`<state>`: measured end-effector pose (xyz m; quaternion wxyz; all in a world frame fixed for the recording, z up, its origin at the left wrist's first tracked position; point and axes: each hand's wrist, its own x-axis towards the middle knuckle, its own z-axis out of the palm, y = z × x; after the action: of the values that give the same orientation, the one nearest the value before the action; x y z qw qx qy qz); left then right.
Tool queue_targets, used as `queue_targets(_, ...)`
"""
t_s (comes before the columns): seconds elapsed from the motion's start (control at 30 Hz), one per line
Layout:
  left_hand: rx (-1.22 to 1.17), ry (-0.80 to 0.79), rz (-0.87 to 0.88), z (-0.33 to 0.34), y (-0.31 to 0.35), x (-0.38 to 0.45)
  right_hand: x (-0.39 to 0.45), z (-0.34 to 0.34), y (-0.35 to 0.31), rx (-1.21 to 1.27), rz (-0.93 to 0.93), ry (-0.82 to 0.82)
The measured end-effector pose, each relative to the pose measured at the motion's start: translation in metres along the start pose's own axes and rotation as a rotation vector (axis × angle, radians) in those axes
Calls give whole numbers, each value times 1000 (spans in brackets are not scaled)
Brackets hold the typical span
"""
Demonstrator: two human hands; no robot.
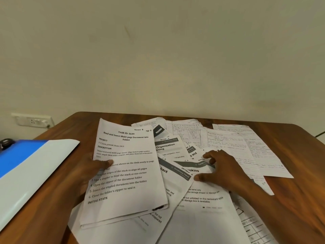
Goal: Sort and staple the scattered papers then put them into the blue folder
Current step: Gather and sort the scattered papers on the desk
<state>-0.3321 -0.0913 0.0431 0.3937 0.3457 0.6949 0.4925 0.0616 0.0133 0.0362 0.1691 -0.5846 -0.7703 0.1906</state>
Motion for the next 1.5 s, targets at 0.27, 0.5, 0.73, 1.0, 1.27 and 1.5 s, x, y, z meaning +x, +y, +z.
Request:
queue_targets(0.27,20,14,-22,1,2,-5,-5,-4,-5,84,-32,-36)
queue_targets(0.5,-23,29,-24,7,3,-12,-20,17,-27,165,-151,51)
queue_targets(0.73,-37,13,-10,8,2,-11,-22,2,-33,87,-120,42)
queue_targets(1.0,-25,0,10,12,3,-12,-16,-10,-18,-151,130,-42)
queue_targets(1.27,-28,-4,-26,12,0,-10,-20,-1,-22,-340,246,-9)
queue_targets(1.5,-20,-20,0,11,-1,-11,-33,8,-39,-258,68,86)
